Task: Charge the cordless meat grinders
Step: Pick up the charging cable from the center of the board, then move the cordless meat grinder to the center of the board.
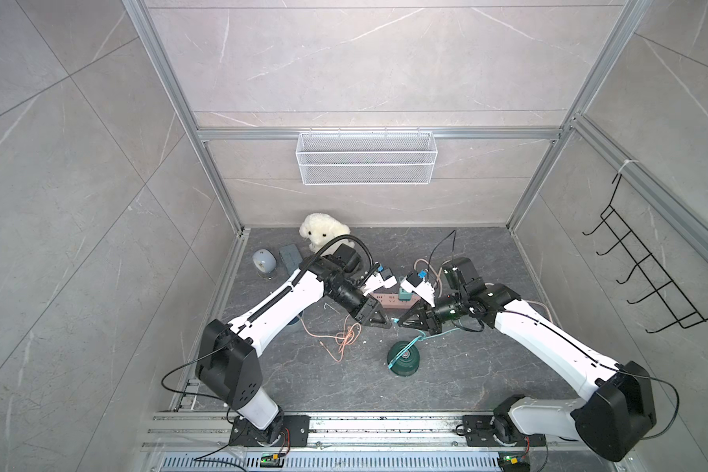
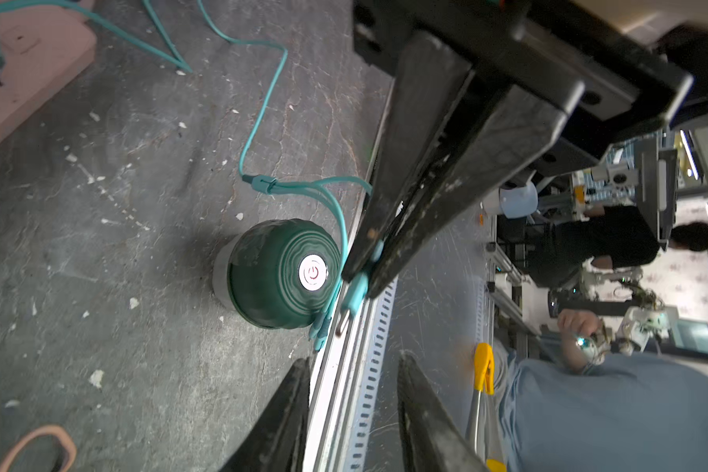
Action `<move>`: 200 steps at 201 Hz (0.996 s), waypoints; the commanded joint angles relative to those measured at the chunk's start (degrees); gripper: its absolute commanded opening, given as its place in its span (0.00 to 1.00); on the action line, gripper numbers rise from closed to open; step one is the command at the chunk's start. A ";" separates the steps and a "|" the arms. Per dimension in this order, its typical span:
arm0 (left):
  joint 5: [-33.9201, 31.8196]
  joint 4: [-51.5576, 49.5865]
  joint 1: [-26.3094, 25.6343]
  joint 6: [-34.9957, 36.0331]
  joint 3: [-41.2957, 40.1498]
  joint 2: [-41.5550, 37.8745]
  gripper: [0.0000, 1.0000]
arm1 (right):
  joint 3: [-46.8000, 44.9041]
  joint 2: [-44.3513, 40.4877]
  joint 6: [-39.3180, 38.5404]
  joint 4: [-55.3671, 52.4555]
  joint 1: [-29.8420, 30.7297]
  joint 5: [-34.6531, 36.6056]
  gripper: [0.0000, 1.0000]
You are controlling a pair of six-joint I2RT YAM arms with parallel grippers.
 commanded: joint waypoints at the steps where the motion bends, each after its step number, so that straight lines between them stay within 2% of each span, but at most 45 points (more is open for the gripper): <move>1: -6.03 12.21 1.74 -8.62 -3.02 -4.77 0.49 | -0.66 -3.80 5.34 0.80 -0.63 7.33 0.04; 20: -10.90 19.55 2.89 -13.76 -7.08 -7.72 0.55 | 0.15 -5.38 6.71 -4.31 -0.77 11.52 0.04; 49: -12.79 23.84 3.15 -18.04 -11.02 -9.74 0.56 | 0.12 -9.03 13.17 -14.24 -0.76 20.91 0.04; 66: -14.83 24.50 3.12 -19.14 -12.91 -10.38 0.56 | 0.96 -11.91 19.93 -22.28 -0.70 37.38 0.05; 75: -15.98 24.71 3.16 -19.10 -13.50 -10.65 0.57 | 1.90 -13.66 22.59 -25.30 -0.74 42.88 0.05; 91: -16.87 24.97 3.16 -19.27 -13.63 -10.74 0.56 | 3.22 -17.29 25.78 -28.36 -0.35 51.01 0.05; 110: -17.83 25.13 3.06 -19.47 -13.65 -10.74 0.56 | 2.18 -20.97 28.73 -28.42 0.42 57.12 0.05; 123: -17.32 25.28 3.01 -19.60 -14.12 -11.15 0.56 | -0.15 -22.45 30.58 -27.02 1.07 56.36 0.05; 139: -16.64 26.47 2.98 -20.61 -15.68 -12.11 0.56 | -6.01 -23.74 33.72 -22.16 1.89 49.11 0.06; 158: -12.67 27.95 2.52 -21.61 -18.06 -13.00 0.57 | -14.28 -26.02 38.18 -12.96 4.87 41.34 0.06; 176: -10.91 27.04 1.31 -20.24 -19.71 -13.59 0.57 | -20.96 -28.36 42.92 -5.33 7.85 38.90 0.06; 200: -12.09 26.38 -0.31 -20.16 -21.77 -13.32 0.60 | -27.46 -27.84 48.22 2.50 11.52 37.29 0.06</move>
